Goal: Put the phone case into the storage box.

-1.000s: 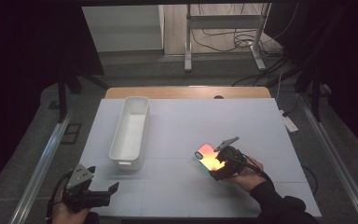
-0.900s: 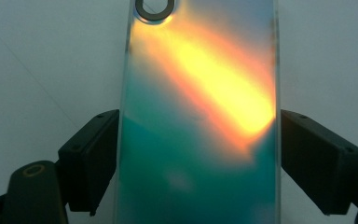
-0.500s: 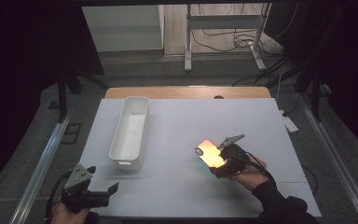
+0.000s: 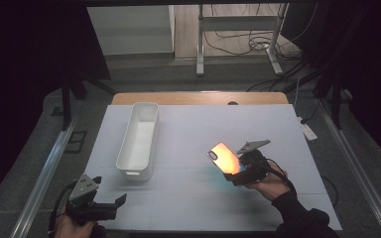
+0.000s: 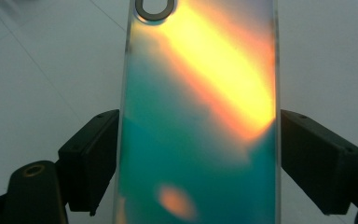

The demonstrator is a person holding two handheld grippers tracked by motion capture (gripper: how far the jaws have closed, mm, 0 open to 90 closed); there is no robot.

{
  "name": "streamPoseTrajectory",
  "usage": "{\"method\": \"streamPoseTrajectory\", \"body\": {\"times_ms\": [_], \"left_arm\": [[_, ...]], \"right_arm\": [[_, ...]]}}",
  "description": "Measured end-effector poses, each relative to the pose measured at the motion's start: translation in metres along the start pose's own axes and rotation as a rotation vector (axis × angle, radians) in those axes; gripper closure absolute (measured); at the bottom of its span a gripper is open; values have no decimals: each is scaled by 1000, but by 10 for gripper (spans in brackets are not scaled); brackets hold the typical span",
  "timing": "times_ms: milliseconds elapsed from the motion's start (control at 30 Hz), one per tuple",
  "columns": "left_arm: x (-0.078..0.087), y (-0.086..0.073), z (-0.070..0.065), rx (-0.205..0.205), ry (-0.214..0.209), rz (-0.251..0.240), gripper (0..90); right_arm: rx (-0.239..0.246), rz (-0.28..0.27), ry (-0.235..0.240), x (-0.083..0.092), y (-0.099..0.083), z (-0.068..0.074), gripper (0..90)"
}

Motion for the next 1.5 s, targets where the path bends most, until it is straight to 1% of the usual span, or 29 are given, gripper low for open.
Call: {"method": "streamPoseTrajectory", "body": {"times_ms": [33, 133, 233, 433, 500, 533, 567, 600, 700, 833, 933, 967, 1133, 1200, 1300, 1500], "left_arm": [[0, 2, -1, 8, -13, -12, 0], [0, 3, -2, 13, -21, -14, 0], [-1, 8, -6, 11, -41, -28, 0], [-6, 18, -12, -21, -53, -40, 0], [-8, 20, -13, -23, -58, -41, 0], [-11, 23, -15, -27, -68, -41, 0], [-11, 23, -15, -27, -68, -41, 0], [-13, 25, -16, -31, -75, -41, 0], [-18, 30, -19, -39, -92, -49, 0], [-24, 38, -22, -46, -102, -53, 0], [-27, 42, -24, -47, -118, -61, 0], [-30, 46, -26, -51, -131, -65, 0], [-36, 53, -31, -59, -150, -74, 0], [-39, 57, -34, -60, -167, -81, 0], [-43, 63, -38, -64, -198, -92, 0], [-51, 74, -49, -82, -256, -102, 0]], "right_arm": [[-2, -8, 7, 1, 1, 0, 166], [-6, -22, 17, 3, 2, 0, 166], [-4, -41, 24, 6, 5, 0, 166], [-8, -74, 43, 14, 8, 0, 166], [-11, -81, 45, 15, 9, 0, 166], [-15, -92, 48, 18, 9, -1, 166], [-15, -92, 48, 18, 9, -1, 166], [-18, -102, 56, 20, 10, -2, 166], [-23, -111, 61, 23, 11, -2, 166], [-25, -125, 74, 26, 13, 0, 166], [-18, -136, 78, 29, 14, 1, 166], [-19, -144, 85, 30, 14, 2, 166], [-13, -154, 98, 33, 14, 5, 165], [-14, -157, 101, 35, 14, 6, 166], [-2, -171, 109, 38, 14, 7, 166], [-9, -189, 128, 41, 16, 11, 166]]}}
Point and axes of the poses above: each handheld gripper's, and its own axes: x roughly backward along the jaws, y roughly out of its top, z roughly to its left, the point moved 9 cm from there along -x, roughly forward along the jaws, and after that the axes turned 8 degrees about -y, right-handed, at the moved point
